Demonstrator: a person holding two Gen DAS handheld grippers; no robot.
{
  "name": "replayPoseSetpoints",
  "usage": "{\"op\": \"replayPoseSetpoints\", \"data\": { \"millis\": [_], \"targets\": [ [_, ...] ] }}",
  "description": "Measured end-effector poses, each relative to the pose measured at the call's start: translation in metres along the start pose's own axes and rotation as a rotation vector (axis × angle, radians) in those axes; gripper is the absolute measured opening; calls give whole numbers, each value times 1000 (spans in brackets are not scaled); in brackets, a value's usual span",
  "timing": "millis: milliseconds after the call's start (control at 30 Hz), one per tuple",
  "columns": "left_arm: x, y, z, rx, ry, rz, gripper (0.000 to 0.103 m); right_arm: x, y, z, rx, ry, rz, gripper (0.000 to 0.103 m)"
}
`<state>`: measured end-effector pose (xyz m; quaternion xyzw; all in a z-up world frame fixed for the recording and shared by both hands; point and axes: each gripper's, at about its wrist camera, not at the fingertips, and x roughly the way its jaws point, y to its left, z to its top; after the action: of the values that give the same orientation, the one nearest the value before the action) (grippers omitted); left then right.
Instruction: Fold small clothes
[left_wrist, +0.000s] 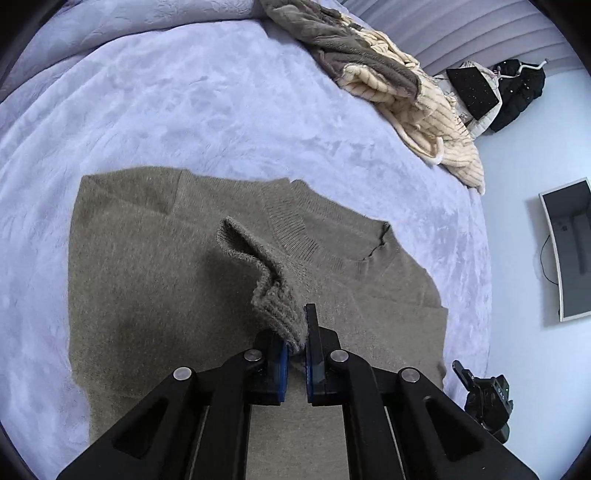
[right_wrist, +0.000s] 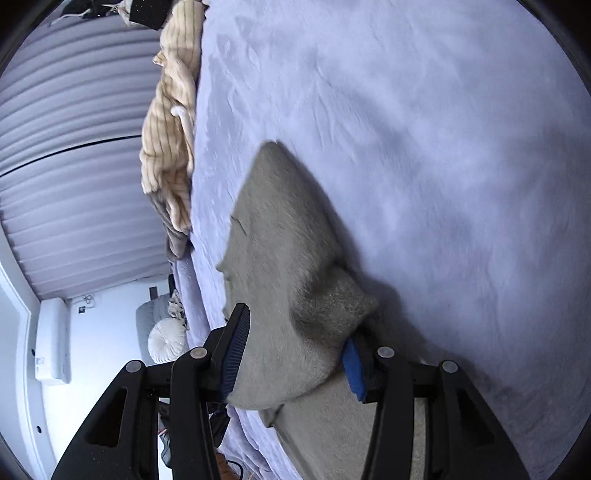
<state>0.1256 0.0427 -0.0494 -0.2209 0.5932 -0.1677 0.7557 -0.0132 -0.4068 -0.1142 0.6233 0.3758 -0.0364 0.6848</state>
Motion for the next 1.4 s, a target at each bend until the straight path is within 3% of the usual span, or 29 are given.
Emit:
{"op": "replayPoseSetpoints", "data": {
  "millis": [133,267,333,433,467,567,633,767,833,900,1033,1067,1100,1167,1300,1333,1400],
  "targets": [
    [-14,-12,14,25,-35,-10,8,1,3,1,21,21,7,52],
    [-31,-17,23,70,-84,-5,8,-4,36,-1,-110,24,13,52],
    [-23,-9,20,69,-56,30,8,0,40,-2,-161,43,-35,52],
    [3,10,7,52,12,94,8,12,18,-1,-122,69,-117,52],
    [9,16,2,41,33,109,8,14,9,1,-94,66,-129,49],
    [12,22,-9,20,40,102,8,6,-5,6,-45,19,-160,6],
    [9,16,-14,39,30,94,8,-4,8,5,-134,0,-163,6],
    [16,15,-24,93,37,153,8,-2,33,-2,-387,44,-289,6],
    [24,27,-30,68,64,169,8,6,25,0,-413,79,-341,6],
    [28,36,-37,48,80,171,8,6,15,2,-383,90,-332,5],
    [27,38,-44,56,78,163,8,-13,24,-5,-388,104,-319,17],
    [27,37,-44,59,78,164,8,-22,31,-7,-413,85,-298,24],
    [28,37,-44,61,79,166,8,-28,39,-7,-430,65,-280,41],
    [30,37,-43,60,82,171,8,-30,51,3,-455,30,-285,58],
    [30,35,-43,59,78,182,8,12,50,36,-447,109,-344,58],
    [29,34,-43,59,78,185,8,24,44,42,-430,141,-367,55],
    [25,32,-43,53,72,182,8,41,40,45,-427,209,-393,8]
  ]
}}
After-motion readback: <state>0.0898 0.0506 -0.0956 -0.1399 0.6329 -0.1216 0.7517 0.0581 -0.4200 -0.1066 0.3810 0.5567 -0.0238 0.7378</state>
